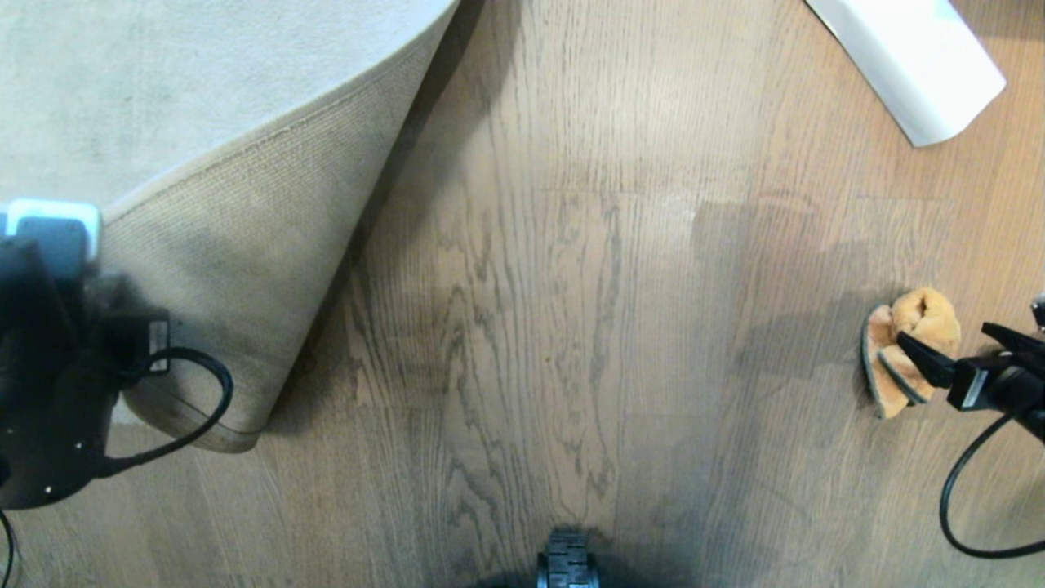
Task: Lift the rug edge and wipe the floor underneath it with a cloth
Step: Put down the rag, then lay down the carpet
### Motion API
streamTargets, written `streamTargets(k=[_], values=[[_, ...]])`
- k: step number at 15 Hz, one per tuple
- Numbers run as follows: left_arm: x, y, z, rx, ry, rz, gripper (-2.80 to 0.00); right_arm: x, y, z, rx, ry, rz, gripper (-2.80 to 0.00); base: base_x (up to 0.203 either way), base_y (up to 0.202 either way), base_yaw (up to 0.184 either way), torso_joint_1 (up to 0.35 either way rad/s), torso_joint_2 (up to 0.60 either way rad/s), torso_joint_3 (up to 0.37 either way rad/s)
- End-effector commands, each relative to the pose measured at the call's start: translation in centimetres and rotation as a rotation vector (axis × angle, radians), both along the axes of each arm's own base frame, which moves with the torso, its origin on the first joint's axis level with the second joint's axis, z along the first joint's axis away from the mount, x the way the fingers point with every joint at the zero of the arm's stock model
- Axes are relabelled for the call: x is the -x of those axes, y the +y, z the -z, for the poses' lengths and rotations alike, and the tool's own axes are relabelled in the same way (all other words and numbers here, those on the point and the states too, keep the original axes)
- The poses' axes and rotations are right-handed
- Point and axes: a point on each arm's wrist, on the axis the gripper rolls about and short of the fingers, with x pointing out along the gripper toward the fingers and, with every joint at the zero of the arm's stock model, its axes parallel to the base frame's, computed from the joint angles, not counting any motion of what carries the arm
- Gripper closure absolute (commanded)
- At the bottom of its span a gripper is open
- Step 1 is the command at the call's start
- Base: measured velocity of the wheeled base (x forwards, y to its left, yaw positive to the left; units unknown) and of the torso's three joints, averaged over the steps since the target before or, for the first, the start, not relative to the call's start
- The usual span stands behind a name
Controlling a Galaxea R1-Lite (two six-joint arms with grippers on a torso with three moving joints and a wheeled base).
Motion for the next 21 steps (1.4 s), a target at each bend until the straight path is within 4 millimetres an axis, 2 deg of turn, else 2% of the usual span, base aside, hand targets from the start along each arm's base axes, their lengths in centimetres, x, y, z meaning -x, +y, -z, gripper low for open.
streamTargets(k=[1, 3, 4, 10, 14, 18, 21], values=[[0.0, 0.0, 0.0, -0.001, -0.003, -0.005, 0.00, 0.2, 0.1, -0.5, 0.010, -0.024, -0.004, -2.80, 0.000, 0.000, 0.000, 0.000, 0.00, 0.000], [0.0, 0.0, 0.0, -0.001, -0.003, -0.005, 0.00, 0.3, 0.2, -0.5, 0.010, -0.025, -0.013, -2.80, 0.000, 0.000, 0.000, 0.000, 0.00, 0.000], [0.0, 0.0, 0.0, -0.001, -0.003, -0.005, 0.00, 0.4, 0.2, -0.7, 0.012, -0.029, -0.013, 0.00, 0.000, 0.000, 0.000, 0.000, 0.00, 0.000], [0.0, 0.0, -0.1, 0.000, -0.008, -0.005, 0.00, 1.4, 0.6, -1.2, 0.018, -0.050, -0.019, 0.00, 0.000, 0.000, 0.000, 0.000, 0.00, 0.000], [0.1, 0.0, -0.2, 0.001, -0.011, -0.006, 0.00, 3.8, 1.6, -0.9, 0.010, -0.035, -0.109, 0.00, 0.000, 0.000, 0.000, 0.000, 0.00, 0.000], [0.1, 0.0, -0.2, 0.001, -0.012, -0.006, 0.00, 7.0, 2.9, 0.0, -0.006, -0.004, -0.156, 0.00, 0.000, 0.000, 0.000, 0.000, 0.00, 0.000], [0.1, 0.0, -0.2, 0.001, -0.011, -0.006, 0.00, 8.2, 3.4, -0.6, 0.001, -0.028, -0.162, 0.00, 0.000, 0.000, 0.000, 0.000, 0.00, 0.000]])
